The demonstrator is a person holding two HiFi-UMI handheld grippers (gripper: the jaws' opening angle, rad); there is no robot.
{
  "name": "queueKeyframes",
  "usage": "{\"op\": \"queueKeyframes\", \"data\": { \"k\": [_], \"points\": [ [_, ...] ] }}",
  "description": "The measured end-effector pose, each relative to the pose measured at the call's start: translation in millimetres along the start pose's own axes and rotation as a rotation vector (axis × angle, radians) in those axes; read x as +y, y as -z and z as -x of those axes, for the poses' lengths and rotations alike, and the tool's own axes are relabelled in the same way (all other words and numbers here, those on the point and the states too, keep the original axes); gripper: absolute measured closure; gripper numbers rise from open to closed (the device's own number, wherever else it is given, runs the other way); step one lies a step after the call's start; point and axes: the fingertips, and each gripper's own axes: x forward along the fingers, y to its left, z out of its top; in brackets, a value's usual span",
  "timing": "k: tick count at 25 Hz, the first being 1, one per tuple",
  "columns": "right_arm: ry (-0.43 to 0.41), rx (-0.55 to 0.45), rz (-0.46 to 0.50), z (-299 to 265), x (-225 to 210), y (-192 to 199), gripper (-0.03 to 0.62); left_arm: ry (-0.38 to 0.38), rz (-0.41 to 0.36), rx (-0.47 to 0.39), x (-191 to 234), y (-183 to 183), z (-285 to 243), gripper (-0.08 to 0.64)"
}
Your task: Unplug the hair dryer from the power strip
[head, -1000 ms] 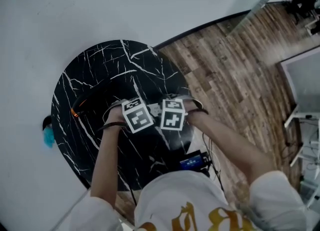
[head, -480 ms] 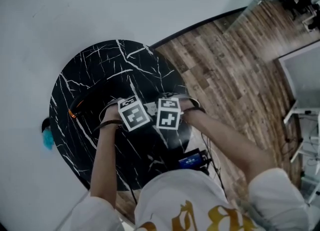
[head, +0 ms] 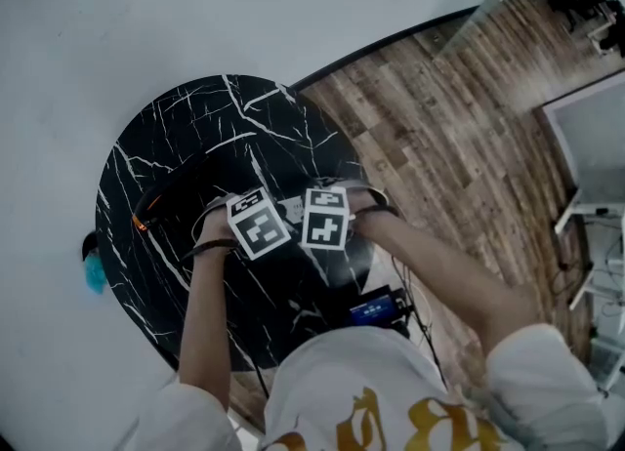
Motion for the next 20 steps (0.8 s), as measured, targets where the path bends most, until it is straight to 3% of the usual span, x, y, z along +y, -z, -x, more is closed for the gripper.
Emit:
{"op": "queueKeyframes", "data": {
  "k": [4, 8, 12, 16, 20],
  "points": [
    [0.003, -0.005, -0.008, 0, 0, 0, 0.434, 0.073, 0.049, -0.078, 12, -7, 5, 0.511],
    [0.005, -0.005, -0.011, 0, 1, 0, 0.434, 0.015, 0.009, -0.020, 0, -4, 5, 0.511],
    [0.007, -0.011, -0.021, 0, 0, -1, 0.434, 0.024, 0.037, -0.058, 12, -6, 8, 0.511],
    [0.006, -0.018, -0.022, 0, -1, -1, 0.434, -0.009, 0.003, -0.009, 5, -3, 5, 0.509],
    [0.003, -0.016, -0.021, 0, -1, -2, 0.434, 0.019, 0.037, -0.059, 15, -6, 8, 0.511]
  ]
}}
